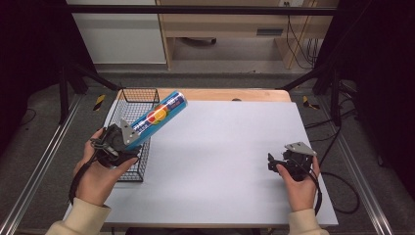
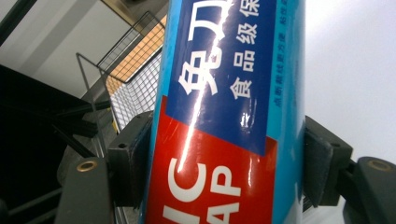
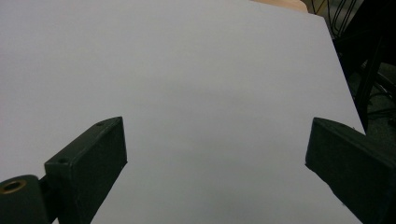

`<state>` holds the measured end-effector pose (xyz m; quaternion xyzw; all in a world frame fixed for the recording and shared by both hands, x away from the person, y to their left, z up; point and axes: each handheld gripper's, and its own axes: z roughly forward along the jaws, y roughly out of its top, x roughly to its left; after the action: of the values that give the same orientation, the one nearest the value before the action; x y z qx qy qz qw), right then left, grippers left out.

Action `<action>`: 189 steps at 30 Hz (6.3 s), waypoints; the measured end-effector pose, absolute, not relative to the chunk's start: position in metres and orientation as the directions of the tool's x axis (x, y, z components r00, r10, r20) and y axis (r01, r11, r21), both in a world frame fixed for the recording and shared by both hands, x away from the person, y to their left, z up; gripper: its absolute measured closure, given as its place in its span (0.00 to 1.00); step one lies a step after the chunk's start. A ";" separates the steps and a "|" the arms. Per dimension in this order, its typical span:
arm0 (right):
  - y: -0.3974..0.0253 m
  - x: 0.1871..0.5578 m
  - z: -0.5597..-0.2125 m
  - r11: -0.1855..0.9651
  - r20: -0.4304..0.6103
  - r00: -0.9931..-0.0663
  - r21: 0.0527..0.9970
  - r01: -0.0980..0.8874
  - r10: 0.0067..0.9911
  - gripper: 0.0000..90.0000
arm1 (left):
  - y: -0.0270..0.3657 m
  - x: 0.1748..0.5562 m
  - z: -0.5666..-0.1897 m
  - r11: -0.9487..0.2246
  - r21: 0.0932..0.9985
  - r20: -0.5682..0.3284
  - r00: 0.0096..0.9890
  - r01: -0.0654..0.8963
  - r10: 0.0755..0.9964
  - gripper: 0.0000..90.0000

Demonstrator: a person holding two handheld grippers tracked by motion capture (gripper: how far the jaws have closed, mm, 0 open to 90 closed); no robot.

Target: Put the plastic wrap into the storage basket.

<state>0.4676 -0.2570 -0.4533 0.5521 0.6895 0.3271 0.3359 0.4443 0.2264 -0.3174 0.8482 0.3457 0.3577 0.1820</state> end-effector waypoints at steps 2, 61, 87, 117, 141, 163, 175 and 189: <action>-0.257 0.468 -0.453 0.179 -0.104 -0.166 0.823 0.540 0.981 0.06 | 0.230 0.444 -0.318 -0.693 0.560 0.482 0.502 0.454 0.718 0.33; -0.253 0.468 -0.456 0.189 -0.111 -0.173 0.813 0.550 0.979 0.06 | 0.269 0.461 -0.334 -0.563 0.544 0.406 0.392 0.622 0.825 0.35; -0.246 0.470 -0.455 0.190 -0.086 -0.211 0.818 0.542 0.974 0.07 | 0.265 0.496 -0.347 -0.499 0.448 0.400 0.333 0.742 0.854 0.35; -0.245 0.470 -0.455 0.186 -0.070 -0.224 0.814 0.551 0.972 0.07 | 0.269 0.514 -0.360 -0.432 0.338 0.368 0.305 0.836 0.878 0.35; -0.246 0.471 -0.456 0.191 -0.067 -0.236 0.809 0.556 0.969 0.07 | 0.265 0.523 -0.377 -0.437 0.237 0.334 0.350 0.868 0.875 0.35; -0.246 0.472 -0.458 0.196 -0.065 -0.244 0.804 0.561 0.967 0.07 | 0.259 0.527 -0.379 -0.450 0.201 0.344 0.368 0.870 0.864 0.35; -0.246 0.472 -0.458 0.195 -0.063 -0.244 0.803 0.564 0.968 0.07 | 0.252 0.526 -0.381 -0.472 0.185 0.390 0.377 0.862 0.840 0.35; -0.245 0.472 -0.458 0.197 -0.062 -0.248 0.799 0.568 0.967 0.07 | 0.249 0.524 -0.382 -0.492 0.209 0.408 0.382 0.845 0.829 0.31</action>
<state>0.4719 -0.2454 -0.4585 0.5368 0.7147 0.3367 0.2961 0.5239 0.2493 -0.3816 0.8311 0.5035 0.2354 -0.0168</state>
